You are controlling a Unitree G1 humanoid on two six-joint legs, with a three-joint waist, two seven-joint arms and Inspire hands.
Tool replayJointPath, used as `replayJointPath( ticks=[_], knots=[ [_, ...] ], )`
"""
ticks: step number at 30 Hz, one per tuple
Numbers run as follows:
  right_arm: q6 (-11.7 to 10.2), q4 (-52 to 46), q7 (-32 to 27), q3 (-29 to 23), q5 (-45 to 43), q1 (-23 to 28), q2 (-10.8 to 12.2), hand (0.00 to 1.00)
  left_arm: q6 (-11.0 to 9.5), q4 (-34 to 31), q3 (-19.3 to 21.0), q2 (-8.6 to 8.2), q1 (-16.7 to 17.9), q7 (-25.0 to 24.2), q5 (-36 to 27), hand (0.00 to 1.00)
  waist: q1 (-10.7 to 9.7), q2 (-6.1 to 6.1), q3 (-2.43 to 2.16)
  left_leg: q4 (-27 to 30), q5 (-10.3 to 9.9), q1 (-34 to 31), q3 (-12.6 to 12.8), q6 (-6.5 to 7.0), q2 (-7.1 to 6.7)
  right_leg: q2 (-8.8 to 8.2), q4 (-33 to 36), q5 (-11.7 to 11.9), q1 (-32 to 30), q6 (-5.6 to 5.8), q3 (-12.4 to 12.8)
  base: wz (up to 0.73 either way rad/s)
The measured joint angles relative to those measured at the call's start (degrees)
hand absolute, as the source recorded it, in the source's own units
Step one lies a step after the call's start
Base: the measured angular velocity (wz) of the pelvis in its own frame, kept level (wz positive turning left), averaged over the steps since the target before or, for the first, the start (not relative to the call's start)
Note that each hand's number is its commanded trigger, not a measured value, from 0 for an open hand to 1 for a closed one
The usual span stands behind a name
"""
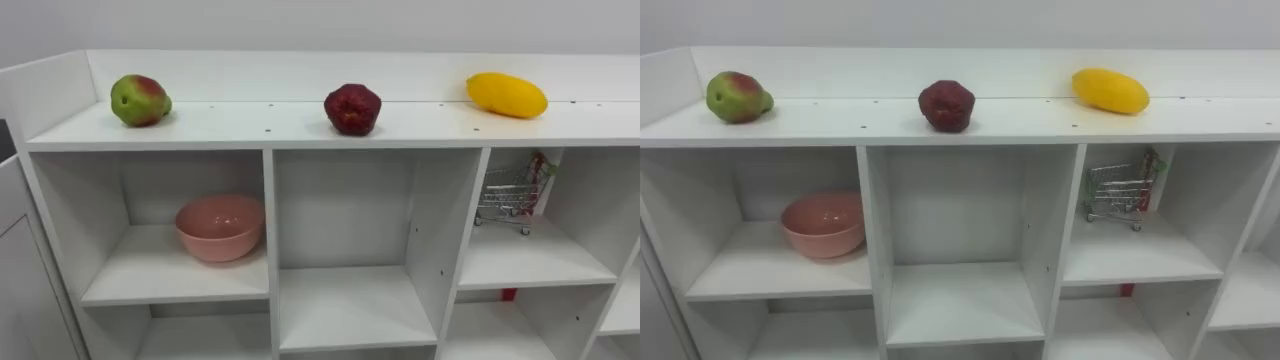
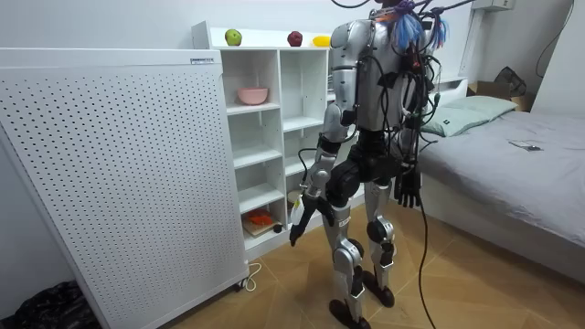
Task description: Arrange fruit in the closet
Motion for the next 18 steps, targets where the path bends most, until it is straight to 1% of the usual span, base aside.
replayJointPath(
  ticks=[8, 13, 16, 18],
  knots=[
    [-0.6, 0.3, 0.0, 0.1, -0.2, -0.3, 0.0, 0.00, 0.0, 0.3, -0.4, 0.01, 0.9, -0.3, -2.2, 0.00, 0.3, 0.05, 0.00, 0.3, 0.0, 0.0, 0.1, 0.00, 0.03, 0.02, 0.0, 0.0, 0.3, 0.00, -0.1, 0.00],
    [-0.6, 0.2, -1.4, -0.2, 2.8, -0.1, 0.0, 0.00, 0.1, 1.0, -0.2, -0.01, 1.2, -0.3, -2.0, 0.00, 0.5, 0.07, 0.00, 0.3, 0.0, 0.0, 0.1, 0.00, 0.09, 0.06, 0.1, 0.0, 0.2, -0.01, -0.1, 0.00],
    [-1.6, -0.3, -3.5, -3.1, 3.9, -0.3, 0.0, 0.00, -0.2, 0.4, 0.8, -0.03, 1.2, -0.1, -1.5, 0.00, 0.5, 0.16, -0.01, 0.1, 0.0, -0.1, 0.0, 0.00, 0.05, 0.06, -0.1, 0.0, 0.1, -0.01, -0.1, 0.00],
    [-1.7, -0.6, -5.4, -3.8, 7.0, -0.3, -0.5, 0.00, -0.8, -0.2, 1.1, 0.05, 1.2, 0.1, -1.5, 0.00, 0.5, 0.22, -0.01, 0.0, 0.0, -0.1, -0.2, 0.00, -0.01, -0.01, -0.1, 0.0, 0.4, 0.00, -0.2, 0.00]
  ],
)
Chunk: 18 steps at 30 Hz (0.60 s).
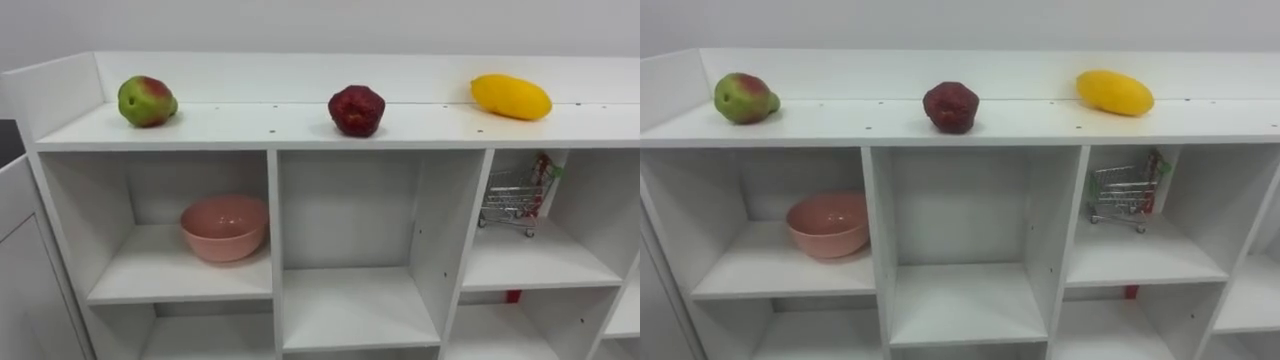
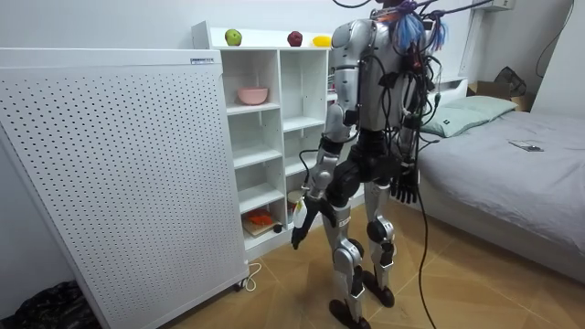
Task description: Arrange fruit in the closet
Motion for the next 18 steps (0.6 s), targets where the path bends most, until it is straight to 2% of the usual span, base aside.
replayJointPath(
  ticks=[2, 3, 4, 5, 7, 9, 10, 12, 14, 15, 16, 18],
  knots=[
    [0.1, -1.9, -1.0, -1.1, 0.1, 0.1, -0.6, 0.00, -0.5, -1.0, 1.0, 0.01, 0.0, 0.0, 0.0, 0.00, -0.1, 0.08, 0.06, 0.0, 0.0, -0.1, 0.0, 0.00, 0.03, -0.30, 0.1, 0.0, -0.1, 0.00, 0.0, 0.00],
    [0.2, -4.4, -2.9, -2.4, -0.4, 0.2, -1.0, 0.00, -1.2, -1.7, 1.9, 0.07, -0.3, 0.4, 0.0, 0.00, -0.2, 0.15, 0.36, 0.2, 0.0, -0.5, 0.1, 0.02, -0.02, -0.42, 0.3, 0.0, -0.5, 0.03, -0.1, -0.06],
    [0.2, -9.1, -4.8, -6.3, 0.3, 0.2, -1.5, 0.00, -2.0, -2.2, 2.5, 0.08, -0.5, 1.3, 0.0, 0.00, -0.2, -0.15, 0.56, 0.4, 0.1, -1.1, 0.3, 0.08, -0.18, -0.37, 0.9, 0.0, -1.5, 0.04, 0.0, -0.13],
    [0.0, -13.3, -5.8, -8.3, 1.5, 0.2, -1.6, 0.00, -2.5, -2.6, 2.8, 0.07, -0.5, 1.6, 0.0, 0.00, -0.2, -0.11, 0.57, 0.4, 0.1, -1.4, 0.6, 0.11, -0.19, -0.32, 1.3, 0.0, -2.2, 0.04, 0.1, -0.21],
    [-3.8, -25.2, -8.9, -11.1, 7.8, 0.1, -1.5, 0.00, -3.4, -3.5, 3.2, 0.38, -0.7, 2.4, -0.1, 0.00, -0.5, 0.26, 0.34, 0.7, 0.1, -2.0, 0.7, 0.14, -0.16, -0.29, 1.2, 0.3, -2.7, 0.04, 0.2, -0.10],
    [-7.6, -42.8, -10.9, -11.9, 14.1, 0.5, -0.7, 0.00, -5.5, -4.5, 3.1, 0.80, -0.4, 3.9, -0.4, 0.00, -0.4, -0.21, 0.42, 0.7, 0.1, -1.8, 0.8, 0.17, -0.10, -0.21, 0.9, 0.3, -2.6, 0.04, 0.1, 0.06],
    [-8.6, -46.8, -11.3, -11.9, 14.7, 0.4, -0.5, 0.00, -5.9, -4.9, 3.1, 0.83, -0.3, 4.4, -0.4, 0.00, -0.3, 0.03, 0.26, 0.7, 0.1, -1.8, 0.8, 0.17, -0.09, -0.17, 0.8, 0.3, -2.5, 0.04, 0.1, 0.07],
    [-12.0, -58.0, -12.6, -11.6, 15.9, -0.6, -0.1, 0.00, -7.3, -5.5, 2.9, 1.31, 0.2, 5.8, -0.4, 0.00, -0.1, -0.07, 0.19, 0.7, 0.1, -1.8, 0.9, 0.16, 0.03, 0.02, -0.2, 0.6, -2.1, 0.04, 0.1, 0.12],
    [-12.6, -64.7, -13.6, -10.8, 15.5, -0.9, -0.1, 0.00, -7.5, -6.0, 2.9, 1.64, 0.9, 6.3, -0.2, 0.00, 0.3, -0.48, 0.02, 0.6, 0.1, -1.9, 1.5, 0.15, 0.12, 0.09, -0.3, 0.6, -2.3, 0.03, 0.1, 0.04],
    [-12.8, -69.1, -14.1, -9.9, 14.9, -0.6, -0.1, 0.00, -7.5, -6.8, 2.9, 1.58, 1.7, 6.4, 0.0, 0.00, 0.5, -0.30, 0.06, 0.6, 0.1, -2.0, 1.8, 0.15, 0.13, 0.12, -0.4, 0.6, -2.5, 0.04, 0.1, -0.11],
    [-12.8, -71.9, -14.1, -9.5, 14.0, -0.7, -0.1, 0.00, -7.4, -6.7, 2.9, 1.42, 2.6, 6.5, 0.0, 0.00, 0.6, -0.39, -0.16, 0.6, 0.1, -2.1, 1.9, 0.15, 0.13, 0.09, -0.4, 0.7, -2.7, 0.06, 0.1, -0.11],
    [-12.9, -75.6, -14.7, -9.6, 14.1, -0.8, -0.2, 0.00, -7.4, -6.6, 2.9, 1.40, 3.5, 6.5, -0.1, 0.00, 0.9, -0.26, -0.23, 0.6, 0.1, -2.5, 1.9, 0.15, 0.14, 0.07, 0.2, 0.7, -3.0, 0.08, 0.1, -0.03]
  ],
)
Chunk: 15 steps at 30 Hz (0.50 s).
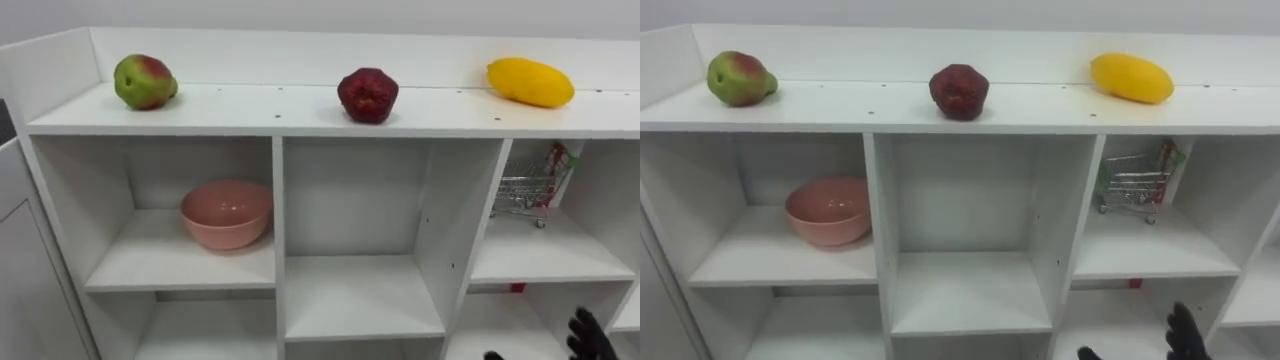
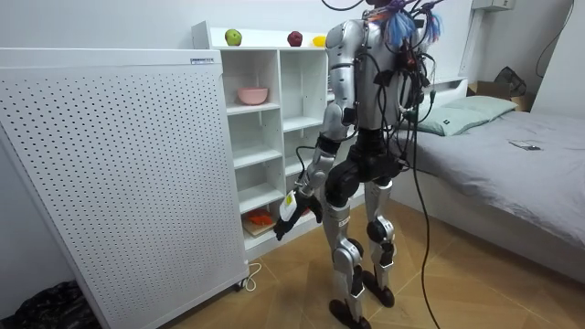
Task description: Arrange fruit in the closet
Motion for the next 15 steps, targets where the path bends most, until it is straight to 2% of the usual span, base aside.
replayJointPath(
  ticks=[10, 15],
  knots=[
    [-1.7, -15.2, 0.0, 0.1, -3.4, -4.0, -0.6, 0.00, -0.1, 0.0, -0.4, -0.20, 0.6, -0.9, 0.1, 0.00, 0.4, 0.25, -0.18, 0.3, 0.0, -0.5, 0.0, -0.01, 0.10, 0.02, 0.2, 0.1, -0.1, -0.12, -0.1, 0.00],
    [-2.6, -22.5, -0.5, 0.0, -5.4, -8.3, -0.9, 0.00, -0.4, 0.2, -1.0, -0.39, 0.9, -1.6, 0.7, 0.00, 0.6, -0.06, -0.26, 0.5, 0.0, -0.6, -0.1, -0.02, 0.14, -0.10, 0.7, 0.1, -0.2, -0.16, -0.7, 0.00]
  ],
)
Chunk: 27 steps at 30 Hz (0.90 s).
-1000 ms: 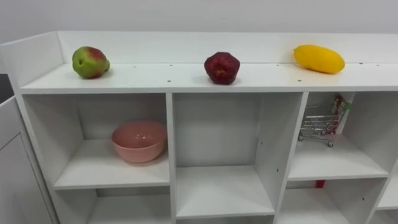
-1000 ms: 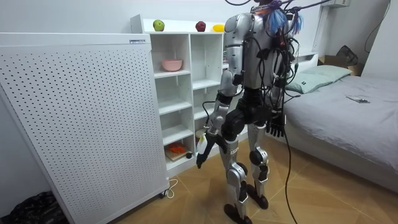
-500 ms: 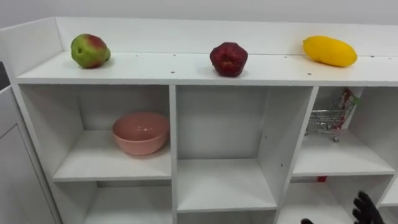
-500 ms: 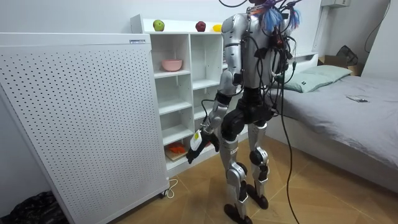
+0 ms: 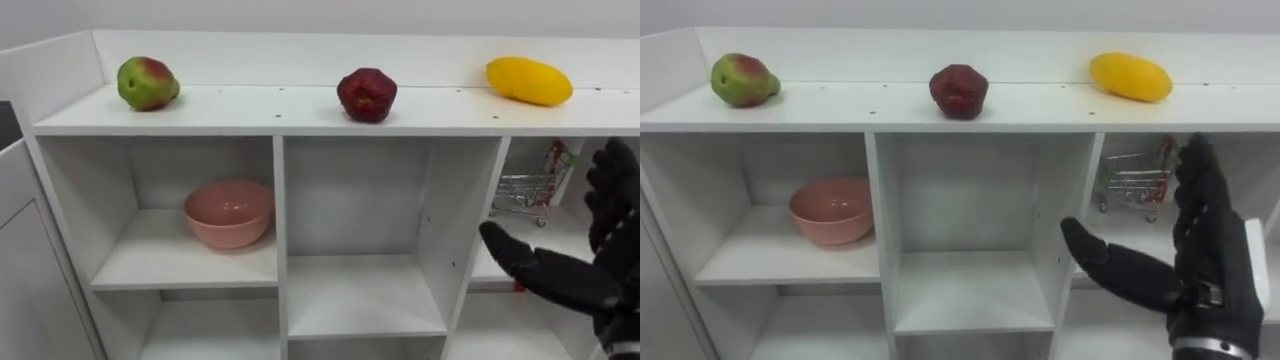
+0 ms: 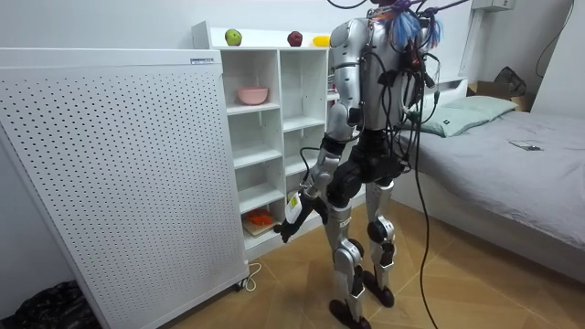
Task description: Arrange fruit in the closet
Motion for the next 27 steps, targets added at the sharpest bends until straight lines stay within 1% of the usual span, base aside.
replayJointPath(
  ticks=[1, 3, 6, 7, 9, 10, 12, 13, 17, 20, 22, 24, 25, 27],
  knots=[
    [-0.4, -0.2, 0.0, 0.0, 0.0, -0.8, -0.3, 0.00, 0.0, 0.1, 0.0, -0.01, 0.0, -0.1, 0.0, 0.00, 0.0, -0.03, -0.02, 0.0, 0.0, 0.0, 0.0, 0.00, 0.00, 0.00, 0.0, 0.0, 0.0, 0.00, 0.0, 0.00],
    [-1.5, -0.7, -0.1, 0.1, 0.6, -3.9, -1.7, 0.00, -0.1, 1.3, -0.5, 0.18, -0.6, -0.1, -0.1, 0.00, 0.0, -0.38, -0.14, 0.1, 0.0, 0.2, -0.1, 0.00, -0.02, -0.05, 0.0, 0.0, 0.3, 0.00, -0.2, 0.02],
    [-3.0, -0.7, 0.0, 0.1, 1.1, -6.8, -2.3, 0.00, -0.5, 3.0, -1.2, 0.47, -1.1, -0.2, 0.0, 0.00, 0.1, -0.95, -0.12, 0.2, 0.0, 0.2, -0.3, 0.00, 0.00, -0.11, 0.1, 0.0, 0.4, -0.01, -0.9, 0.04],
    [-3.1, -0.6, 0.0, 0.1, 1.0, -7.2, -2.5, 0.00, -0.6, 3.2, -1.2, 0.47, -1.2, -0.3, 0.0, 0.00, 0.2, -1.04, -0.12, 0.2, 0.0, 0.2, -0.4, 0.00, -0.01, -0.11, 0.1, 0.0, 0.4, -0.01, -0.9, 0.00],
    [-3.4, -0.4, 0.0, 0.1, 0.9, -8.6, -3.3, 0.00, -0.6, 3.2, -1.2, 0.47, -1.4, -0.5, 0.1, 0.00, 0.8, -1.21, 0.08, 0.3, 0.0, 0.3, -0.4, 0.00, -0.02, -0.15, 0.1, 0.0, 0.5, -0.01, -0.9, 0.00],
    [-3.5, -0.2, -0.1, 0.1, 0.8, -9.1, -3.3, 0.00, -0.6, 3.2, -1.2, 0.48, -1.4, -0.5, 0.1, 0.00, 0.9, -1.34, 0.10, 0.3, 0.0, 0.3, -0.4, 0.00, -0.02, -0.17, 0.1, 0.0, 0.5, -0.01, -1.0, 0.00],
    [-3.4, 1.1, -0.3, 0.1, 0.9, -11.0, -3.4, 0.00, -0.4, 3.2, -1.2, 0.48, -1.8, -0.5, 0.3, 0.00, 1.4, -1.53, 0.58, 0.4, 0.0, 0.1, -0.4, 0.00, 0.02, -0.28, 0.1, 0.1, 0.5, -0.06, -1.9, 0.00],
    [-3.3, 1.3, -0.4, 0.1, 1.2, -11.2, -3.4, 0.00, -0.3, 3.2, -1.2, 0.48, -2.0, -0.5, 0.4, 0.00, 1.5, -1.56, 0.66, 0.4, 0.0, 0.1, -0.5, 0.00, 0.07, -0.28, 0.1, 0.1, 0.5, -0.07, -2.0, 0.03],
    [-2.8, 2.7, -0.1, 0.1, 1.7, -13.0, -3.5, 0.00, 0.4, 3.1, -1.2, 0.48, -2.5, -0.7, 0.7, 0.00, 1.6, -1.60, 0.64, 0.4, 0.0, -0.7, -1.4, 0.00, 0.10, -0.35, 0.1, 0.1, 0.1, -0.08, -3.0, 0.10],
    [-2.8, 3.6, 0.7, 0.3, 3.9, -13.9, -3.6, 0.00, 0.9, 3.0, -1.2, 0.48, -3.0, -1.4, 0.7, 0.00, 1.9, -1.56, 0.65, 0.5, 0.0, -0.8, -1.6, -0.01, 0.08, -0.37, 0.0, 0.1, 0.1, -0.08, -4.1, 0.08],
    [-2.7, 7.1, 1.4, 0.5, 6.1, -16.1, -4.0, 0.00, 1.0, 3.0, -1.3, 0.45, -2.8, -2.1, 0.7, 0.00, 2.2, -1.51, 0.67, 0.5, 0.0, -0.9, -1.9, -0.01, 0.05, -0.41, 0.0, 0.1, 0.1, -0.08, -4.1, 0.05],
    [-1.3, 10.6, 1.5, 0.5, 7.4, -19.2, -5.3, 0.00, 1.1, 2.1, -1.2, 0.58, -3.2, -3.3, 1.7, 0.00, 2.3, -1.54, 0.65, 0.5, 0.0, -1.1, -2.7, 0.00, 0.04, -0.53, 0.0, 0.1, 0.1, -0.07, -4.5, 0.11],
    [-1.1, 11.3, 1.5, 0.5, 7.4, -20.0, -5.6, 0.00, 1.1, 2.0, -1.2, 0.63, -3.2, -3.5, 1.7, 0.00, 2.5, -1.53, 0.65, 0.5, 0.0, -1.1, -2.8, 0.00, 0.01, -0.53, 0.0, 0.1, 0.2, -0.07, -4.5, 0.04],
    [-0.7, 14.1, 1.3, 0.8, 7.4, -23.1, -5.8, 0.00, 1.3, 1.9, -1.3, 1.08, -3.2, -4.5, 1.7, 0.00, 3.1, -1.60, 0.59, 0.5, 0.0, -0.8, -3.3, -0.01, 0.04, -0.47, -0.2, 0.1, 0.3, -0.08, -4.5, 0.02]
  ],
)
